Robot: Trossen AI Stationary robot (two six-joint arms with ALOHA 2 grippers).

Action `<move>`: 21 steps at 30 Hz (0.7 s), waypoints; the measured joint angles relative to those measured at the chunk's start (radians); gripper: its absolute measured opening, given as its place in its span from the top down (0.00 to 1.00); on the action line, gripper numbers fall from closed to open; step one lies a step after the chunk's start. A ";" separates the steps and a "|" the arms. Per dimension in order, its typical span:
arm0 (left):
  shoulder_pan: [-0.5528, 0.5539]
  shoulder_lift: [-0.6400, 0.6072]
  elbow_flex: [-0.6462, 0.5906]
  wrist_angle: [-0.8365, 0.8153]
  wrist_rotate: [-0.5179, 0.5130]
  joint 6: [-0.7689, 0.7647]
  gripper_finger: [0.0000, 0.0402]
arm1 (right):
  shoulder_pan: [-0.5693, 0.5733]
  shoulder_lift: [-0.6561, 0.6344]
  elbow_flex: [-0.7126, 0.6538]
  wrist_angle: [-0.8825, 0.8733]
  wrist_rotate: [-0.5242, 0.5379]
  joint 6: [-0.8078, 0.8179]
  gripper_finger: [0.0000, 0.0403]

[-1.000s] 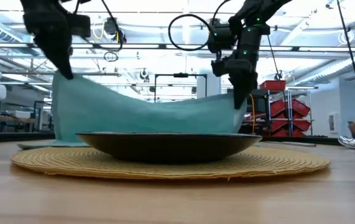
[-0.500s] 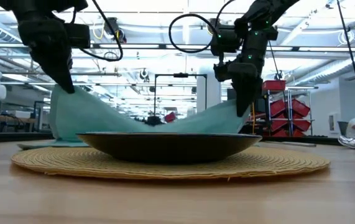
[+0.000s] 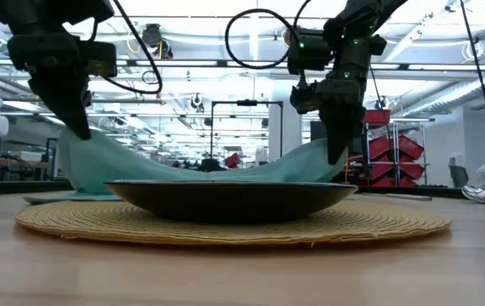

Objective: Set table place

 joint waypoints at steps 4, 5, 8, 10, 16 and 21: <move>-0.002 0.000 0.000 -0.001 0.006 0.003 1.00 | -0.007 0.000 -0.009 -0.003 0.016 0.002 1.00; -0.002 0.000 0.000 -0.001 0.006 0.011 1.00 | -0.011 0.000 -0.009 -0.005 0.025 0.002 1.00; -0.002 0.000 0.000 -0.021 0.019 0.012 1.00 | -0.023 0.000 -0.009 -0.004 0.037 -0.005 1.00; -0.002 0.000 0.000 -0.027 0.023 0.015 1.00 | -0.033 0.000 -0.009 0.010 0.054 -0.016 1.00; -0.002 -0.006 0.000 -0.030 0.013 0.021 1.00 | -0.083 0.000 -0.009 0.039 0.089 -0.041 1.00; 0.014 -0.033 0.000 -0.050 -0.036 0.042 1.00 | -0.126 0.000 -0.009 0.059 0.118 -0.064 1.00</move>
